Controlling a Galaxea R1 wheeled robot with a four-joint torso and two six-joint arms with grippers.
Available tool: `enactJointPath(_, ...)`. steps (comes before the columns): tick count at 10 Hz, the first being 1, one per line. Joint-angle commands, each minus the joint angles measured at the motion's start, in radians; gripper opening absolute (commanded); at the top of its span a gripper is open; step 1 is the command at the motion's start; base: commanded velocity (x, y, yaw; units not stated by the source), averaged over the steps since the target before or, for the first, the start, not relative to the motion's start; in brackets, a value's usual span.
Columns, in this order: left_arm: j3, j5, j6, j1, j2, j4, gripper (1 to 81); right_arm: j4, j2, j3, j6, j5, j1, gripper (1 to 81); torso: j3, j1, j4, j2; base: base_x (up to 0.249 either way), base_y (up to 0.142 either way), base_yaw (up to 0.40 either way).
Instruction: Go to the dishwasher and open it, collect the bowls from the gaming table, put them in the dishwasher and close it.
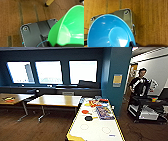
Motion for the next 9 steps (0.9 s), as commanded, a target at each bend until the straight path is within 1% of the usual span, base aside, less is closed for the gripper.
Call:
enactJointPath(1, 0.005, 0.024, -0.002, -0.061, -0.024, 0.013, 1.0, -0.02, -0.012, -0.009, -0.002, -0.036, 0.042, 1.0, 0.0, 0.001, 0.0, 0.0, -0.105, 0.0, 0.0)
enactJointPath(3, -0.018, 0.024, -0.002, -0.058, -0.011, 0.013, 1.0, -0.029, 0.003, -0.014, -0.002, -0.036, 0.042, 1.0, 0.0, 0.001, 0.0, 0.0, -0.105, 0.0, 0.0)
enactJointPath(7, -0.022, 0.024, -0.002, -0.054, -0.002, 0.02, 1.0, -0.035, 0.02, -0.017, -0.004, -0.035, 0.039, 1.0, 0.0, 0.001, 0.0, 0.0, -0.105, 0.0, 0.0)
enactJointPath(9, -0.045, 0.024, -0.002, -0.049, 0.012, 0.02, 1.0, -0.035, 0.025, -0.043, -0.004, -0.028, 0.031, 1.0, 0.0, 0.001, 0.0, 0.0, -0.105, 0.0, 0.0)
